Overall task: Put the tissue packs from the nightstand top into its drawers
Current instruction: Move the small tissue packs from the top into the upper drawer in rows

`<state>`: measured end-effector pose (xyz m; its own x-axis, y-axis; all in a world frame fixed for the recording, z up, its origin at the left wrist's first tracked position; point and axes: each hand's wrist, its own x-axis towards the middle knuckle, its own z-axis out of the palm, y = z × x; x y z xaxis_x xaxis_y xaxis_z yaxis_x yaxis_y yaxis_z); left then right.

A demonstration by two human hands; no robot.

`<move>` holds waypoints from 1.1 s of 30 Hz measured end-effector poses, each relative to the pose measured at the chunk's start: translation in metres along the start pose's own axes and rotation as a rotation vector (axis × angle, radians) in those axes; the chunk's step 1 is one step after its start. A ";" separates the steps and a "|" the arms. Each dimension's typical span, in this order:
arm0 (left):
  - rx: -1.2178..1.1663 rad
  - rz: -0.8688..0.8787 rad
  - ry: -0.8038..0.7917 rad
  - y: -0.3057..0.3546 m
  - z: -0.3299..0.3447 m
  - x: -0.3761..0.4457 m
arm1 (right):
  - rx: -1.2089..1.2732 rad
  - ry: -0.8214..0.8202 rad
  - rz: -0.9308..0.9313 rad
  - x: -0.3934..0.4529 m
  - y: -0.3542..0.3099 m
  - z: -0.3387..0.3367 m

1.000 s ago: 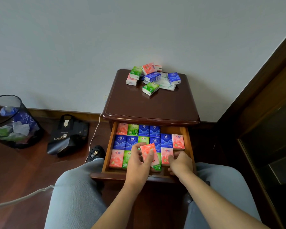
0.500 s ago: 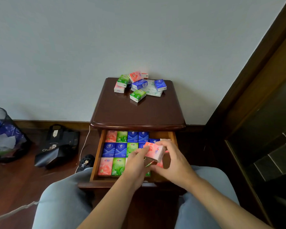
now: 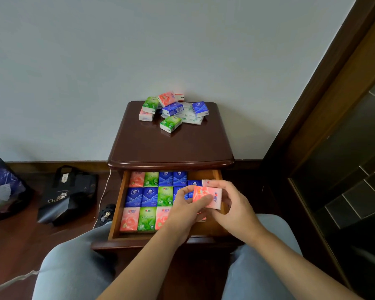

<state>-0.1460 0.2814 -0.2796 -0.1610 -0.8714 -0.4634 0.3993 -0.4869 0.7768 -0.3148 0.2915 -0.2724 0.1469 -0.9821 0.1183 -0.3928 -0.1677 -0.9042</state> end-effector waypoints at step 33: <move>1.671 0.275 0.014 -0.044 -0.050 0.021 | -1.168 -0.242 -0.116 0.025 0.054 0.012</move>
<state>-0.1213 0.2873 -0.3447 -0.2430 -0.9388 -0.2440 -0.9097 0.1332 0.3934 -0.3215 0.2589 -0.3233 0.3536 -0.9352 -0.0185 -0.9343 -0.3540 0.0408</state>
